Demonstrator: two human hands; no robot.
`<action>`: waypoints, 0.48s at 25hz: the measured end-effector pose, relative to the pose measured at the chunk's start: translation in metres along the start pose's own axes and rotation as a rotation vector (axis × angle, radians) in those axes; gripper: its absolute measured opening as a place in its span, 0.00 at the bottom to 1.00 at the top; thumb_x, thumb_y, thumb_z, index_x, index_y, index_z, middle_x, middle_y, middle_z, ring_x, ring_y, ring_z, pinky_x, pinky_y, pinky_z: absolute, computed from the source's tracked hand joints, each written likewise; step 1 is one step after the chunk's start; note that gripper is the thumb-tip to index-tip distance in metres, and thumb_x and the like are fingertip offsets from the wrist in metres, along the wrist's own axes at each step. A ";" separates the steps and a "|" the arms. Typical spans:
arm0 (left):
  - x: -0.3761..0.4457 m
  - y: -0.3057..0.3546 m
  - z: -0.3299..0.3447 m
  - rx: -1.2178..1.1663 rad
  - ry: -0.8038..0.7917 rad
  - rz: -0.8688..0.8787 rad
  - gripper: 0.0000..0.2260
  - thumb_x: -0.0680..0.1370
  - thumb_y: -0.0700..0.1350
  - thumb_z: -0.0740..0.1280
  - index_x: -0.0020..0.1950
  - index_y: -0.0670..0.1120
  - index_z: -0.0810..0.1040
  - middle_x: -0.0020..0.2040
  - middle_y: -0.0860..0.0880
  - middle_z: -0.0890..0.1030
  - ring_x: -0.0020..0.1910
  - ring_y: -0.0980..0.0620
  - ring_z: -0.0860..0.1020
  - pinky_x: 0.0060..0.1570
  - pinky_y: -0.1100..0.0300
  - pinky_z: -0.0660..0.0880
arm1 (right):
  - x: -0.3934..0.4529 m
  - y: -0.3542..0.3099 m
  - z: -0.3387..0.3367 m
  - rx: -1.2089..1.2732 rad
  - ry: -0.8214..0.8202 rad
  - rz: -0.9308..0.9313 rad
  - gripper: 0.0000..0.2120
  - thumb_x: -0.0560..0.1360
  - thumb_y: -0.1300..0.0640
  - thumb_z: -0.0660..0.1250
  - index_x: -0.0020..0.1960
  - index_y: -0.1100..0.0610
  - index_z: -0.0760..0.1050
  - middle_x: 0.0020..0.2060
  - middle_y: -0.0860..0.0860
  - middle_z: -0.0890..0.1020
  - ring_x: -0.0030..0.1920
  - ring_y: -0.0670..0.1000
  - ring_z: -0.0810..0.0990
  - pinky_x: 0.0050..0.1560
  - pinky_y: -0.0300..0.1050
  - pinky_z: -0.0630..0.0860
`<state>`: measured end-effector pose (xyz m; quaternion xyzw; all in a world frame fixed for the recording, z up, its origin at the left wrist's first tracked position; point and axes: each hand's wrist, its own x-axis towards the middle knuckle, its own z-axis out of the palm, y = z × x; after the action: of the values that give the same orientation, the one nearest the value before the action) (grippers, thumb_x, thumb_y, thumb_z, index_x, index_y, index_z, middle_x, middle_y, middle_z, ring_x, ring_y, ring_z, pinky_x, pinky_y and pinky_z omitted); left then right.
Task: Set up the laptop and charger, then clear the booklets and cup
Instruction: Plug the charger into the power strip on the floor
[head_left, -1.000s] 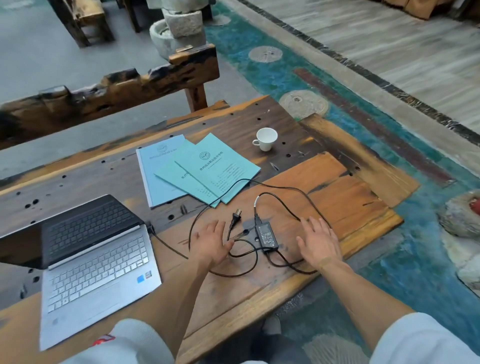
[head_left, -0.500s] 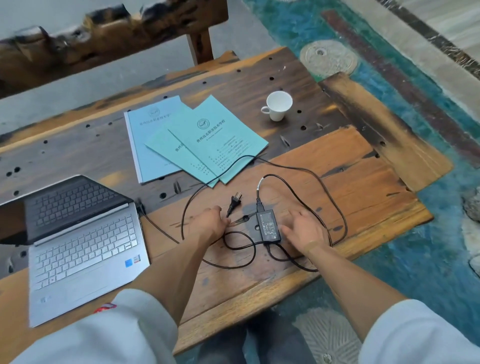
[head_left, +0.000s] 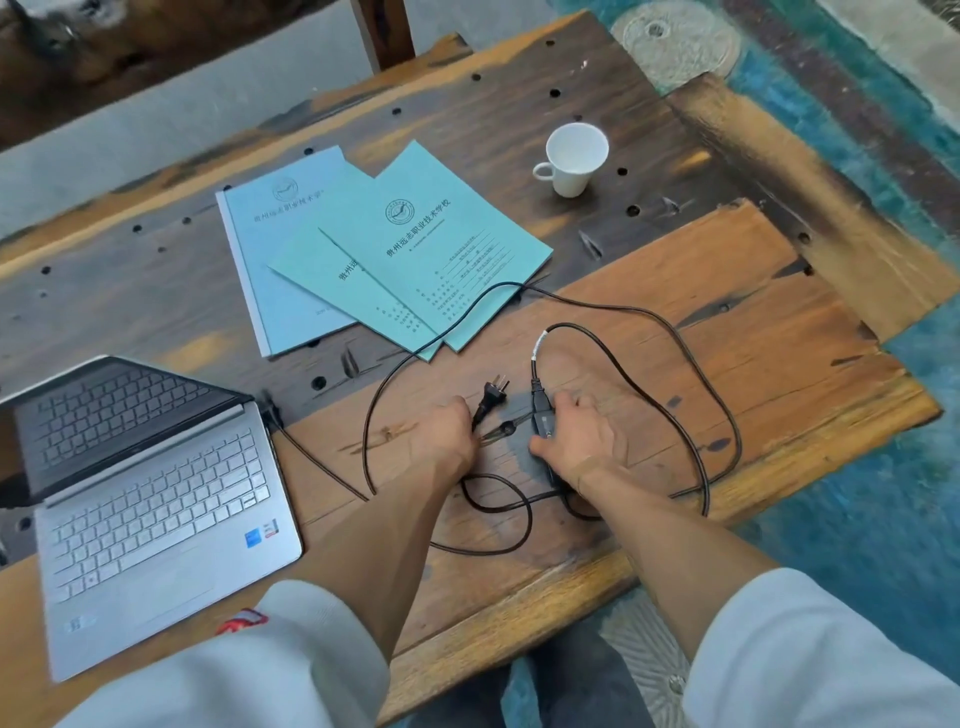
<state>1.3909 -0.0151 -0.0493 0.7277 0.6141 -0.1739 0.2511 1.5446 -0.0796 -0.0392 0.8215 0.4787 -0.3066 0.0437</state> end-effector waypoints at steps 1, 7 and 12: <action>0.001 0.000 0.000 -0.007 -0.015 0.004 0.09 0.75 0.38 0.61 0.54 0.43 0.73 0.49 0.42 0.78 0.49 0.40 0.78 0.40 0.53 0.73 | 0.000 0.002 -0.004 0.021 0.010 -0.009 0.26 0.72 0.45 0.68 0.65 0.52 0.66 0.60 0.57 0.72 0.56 0.60 0.78 0.50 0.49 0.70; -0.008 0.023 -0.021 -0.293 0.001 0.025 0.06 0.76 0.40 0.63 0.52 0.44 0.75 0.47 0.45 0.79 0.48 0.43 0.78 0.47 0.54 0.76 | -0.013 0.036 -0.051 0.174 0.171 -0.045 0.21 0.72 0.44 0.67 0.61 0.49 0.66 0.55 0.55 0.73 0.49 0.62 0.79 0.48 0.54 0.75; -0.032 0.071 -0.070 -0.528 0.067 0.162 0.03 0.78 0.39 0.65 0.47 0.45 0.73 0.37 0.51 0.75 0.40 0.48 0.75 0.44 0.54 0.77 | -0.044 0.077 -0.110 0.381 0.455 0.005 0.19 0.73 0.47 0.68 0.61 0.50 0.68 0.55 0.55 0.74 0.50 0.61 0.77 0.44 0.49 0.72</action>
<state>1.4507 -0.0086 0.0362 0.6890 0.5861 0.0368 0.4248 1.6425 -0.1142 0.0568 0.8638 0.4081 -0.1987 -0.2188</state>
